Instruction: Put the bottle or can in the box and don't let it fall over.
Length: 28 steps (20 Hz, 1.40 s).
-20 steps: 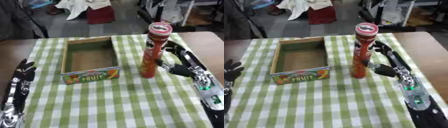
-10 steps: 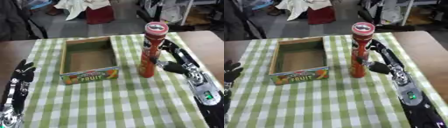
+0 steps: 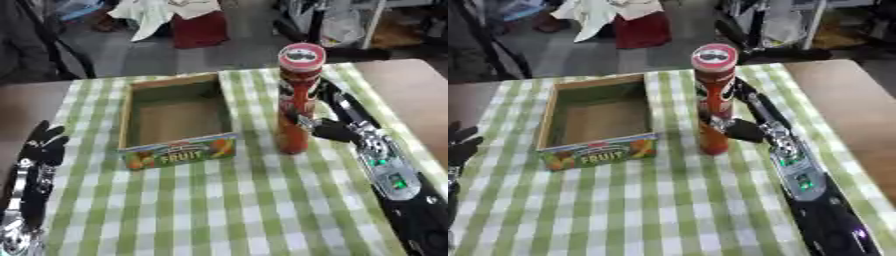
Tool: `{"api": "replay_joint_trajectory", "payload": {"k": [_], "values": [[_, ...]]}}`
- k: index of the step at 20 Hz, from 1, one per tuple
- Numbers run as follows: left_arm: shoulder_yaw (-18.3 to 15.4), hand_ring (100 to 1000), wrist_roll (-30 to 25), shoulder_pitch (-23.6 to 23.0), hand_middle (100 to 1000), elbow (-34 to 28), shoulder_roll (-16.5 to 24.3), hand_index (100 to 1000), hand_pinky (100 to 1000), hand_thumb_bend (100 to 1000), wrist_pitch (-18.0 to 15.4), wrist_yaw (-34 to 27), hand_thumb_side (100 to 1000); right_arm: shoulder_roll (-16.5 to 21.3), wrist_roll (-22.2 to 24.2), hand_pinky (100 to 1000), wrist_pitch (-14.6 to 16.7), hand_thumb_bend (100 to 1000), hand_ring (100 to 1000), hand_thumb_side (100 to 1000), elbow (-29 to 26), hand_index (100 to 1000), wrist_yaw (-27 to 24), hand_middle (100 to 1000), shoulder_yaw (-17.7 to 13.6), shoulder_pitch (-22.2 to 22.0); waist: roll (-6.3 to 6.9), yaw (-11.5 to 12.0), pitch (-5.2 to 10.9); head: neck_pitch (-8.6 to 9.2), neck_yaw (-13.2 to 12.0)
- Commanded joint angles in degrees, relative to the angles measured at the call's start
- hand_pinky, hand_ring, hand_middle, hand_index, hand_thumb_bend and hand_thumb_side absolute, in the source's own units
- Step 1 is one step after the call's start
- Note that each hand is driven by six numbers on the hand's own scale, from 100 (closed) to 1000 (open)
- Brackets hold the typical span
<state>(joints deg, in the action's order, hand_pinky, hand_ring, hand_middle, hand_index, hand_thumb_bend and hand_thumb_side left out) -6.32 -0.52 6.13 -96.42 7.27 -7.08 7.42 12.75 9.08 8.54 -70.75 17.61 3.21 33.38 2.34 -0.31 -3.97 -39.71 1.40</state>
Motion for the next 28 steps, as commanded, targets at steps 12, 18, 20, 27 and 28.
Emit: {"api": "replay_joint_trajectory", "payload": {"k": [12,18,20,27,28], "values": [[0.3,867,-0.5,1.0,843,-0.9,0.2,997,964,717,-0.2,-0.2,832,-1.8,-4.0,997,-0.1,475,888,431,5.5,987,3.9,884,-1.7,3.5,0.21,1.0,0.28,0.36,1.0],[0.3,867,-0.6,1.0,843,-0.9,0.1,997,964,711,-0.1,-0.2,830,-2.3,-5.3,989,-0.6,147,804,138,8.0,834,4.5,770,-2.3,4.4,0.22,1.3,0.28,0.26,1.2],[0.3,867,-0.5,1.0,843,-0.9,0.1,997,965,711,-0.1,-0.2,830,-2.3,-5.8,983,-1.2,100,750,100,8.5,755,4.2,695,-2.6,4.5,0.20,1.4,0.29,0.24,1.3],[0.3,866,-0.6,1.0,843,-0.9,0.0,997,966,709,-0.1,-0.3,832,-1.8,-9.7,974,-3.0,100,542,100,10.1,524,0.7,463,-3.3,5.1,0.09,1.6,0.36,0.23,1.5],[0.3,866,-0.6,1.0,843,-0.9,0.0,997,966,708,-0.1,-0.3,832,-1.7,-10.3,977,-3.1,100,519,100,10.3,490,0.1,435,-3.3,5.2,0.09,1.7,0.38,0.23,1.6]]}}
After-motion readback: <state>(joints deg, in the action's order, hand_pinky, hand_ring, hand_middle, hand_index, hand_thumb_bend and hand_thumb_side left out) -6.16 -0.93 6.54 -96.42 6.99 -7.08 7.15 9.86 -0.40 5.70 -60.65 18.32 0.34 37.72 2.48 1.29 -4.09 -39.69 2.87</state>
